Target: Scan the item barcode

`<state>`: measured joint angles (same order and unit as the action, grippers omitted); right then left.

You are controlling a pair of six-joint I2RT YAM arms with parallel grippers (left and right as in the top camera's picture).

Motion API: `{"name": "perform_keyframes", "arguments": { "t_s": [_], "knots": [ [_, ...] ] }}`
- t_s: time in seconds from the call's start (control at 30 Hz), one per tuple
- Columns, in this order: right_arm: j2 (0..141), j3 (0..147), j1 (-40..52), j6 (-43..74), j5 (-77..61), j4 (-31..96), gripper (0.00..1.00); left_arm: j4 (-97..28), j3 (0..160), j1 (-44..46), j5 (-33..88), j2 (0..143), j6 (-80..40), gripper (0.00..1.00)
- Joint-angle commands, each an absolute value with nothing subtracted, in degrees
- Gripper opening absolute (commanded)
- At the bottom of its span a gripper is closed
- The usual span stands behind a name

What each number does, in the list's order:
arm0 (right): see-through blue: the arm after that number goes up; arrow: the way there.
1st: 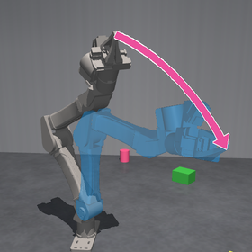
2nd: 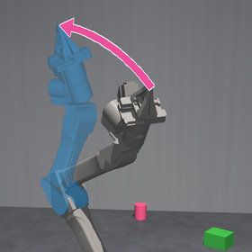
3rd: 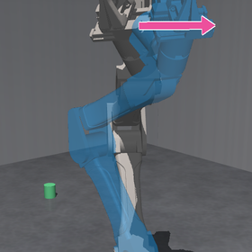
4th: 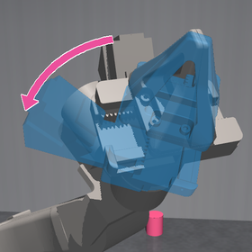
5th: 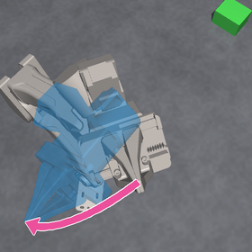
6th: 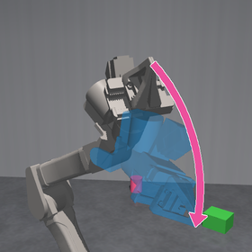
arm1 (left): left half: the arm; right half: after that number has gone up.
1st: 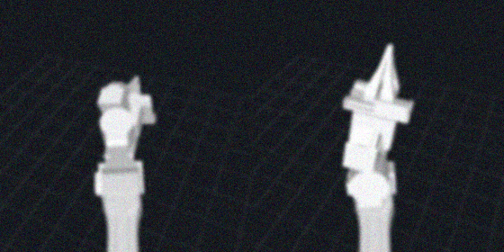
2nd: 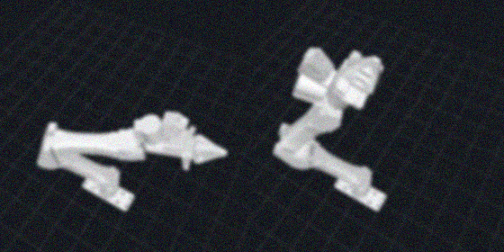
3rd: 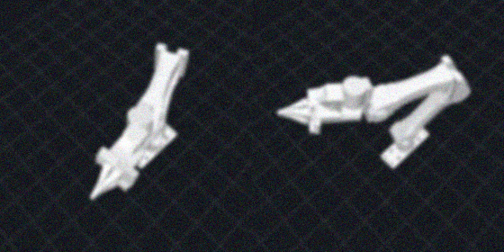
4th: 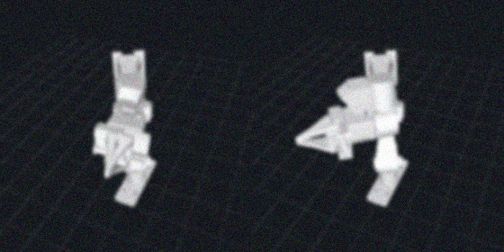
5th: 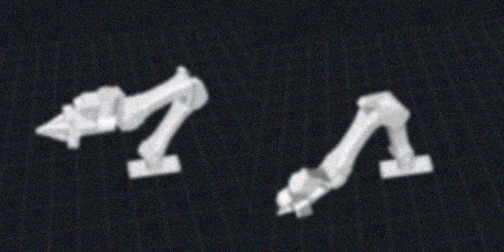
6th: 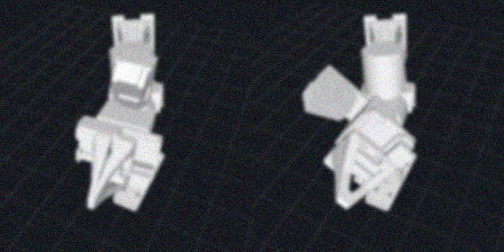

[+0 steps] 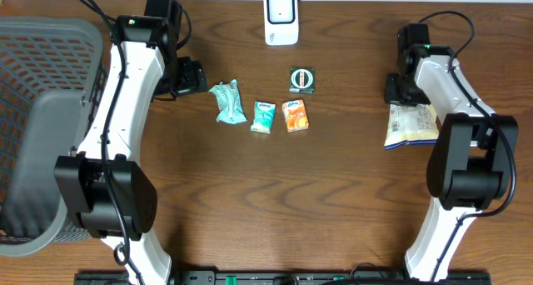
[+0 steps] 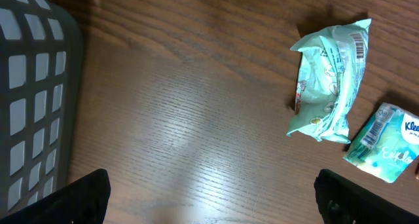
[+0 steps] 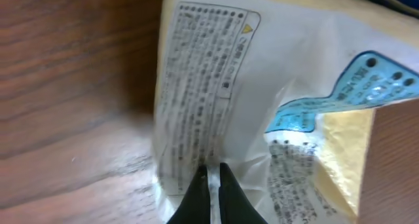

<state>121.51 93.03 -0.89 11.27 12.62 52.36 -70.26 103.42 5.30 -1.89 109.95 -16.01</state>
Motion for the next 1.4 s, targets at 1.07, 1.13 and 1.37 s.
{"name": "perform_keyframes", "arguments": {
  "t_s": [1.07, 1.13, 1.37],
  "knots": [
    [118.4, 81.8, -2.9, 14.6, 15.0, 56.4, 0.02, -70.5, 102.8, 5.1, -2.6, 109.8, -15.1, 0.98],
    [118.4, 86.4, -2.9, 14.0, 13.1, 58.4, 0.02, -70.5, 102.8, 5.1, -2.6, 109.8, -15.1, 0.98],
    [118.4, 103.5, -3.1, 12.5, 12.2, 64.2, 0.16, -70.5, 102.8, 5.1, -2.6, 109.8, -15.1, 0.98]
  ]
}}
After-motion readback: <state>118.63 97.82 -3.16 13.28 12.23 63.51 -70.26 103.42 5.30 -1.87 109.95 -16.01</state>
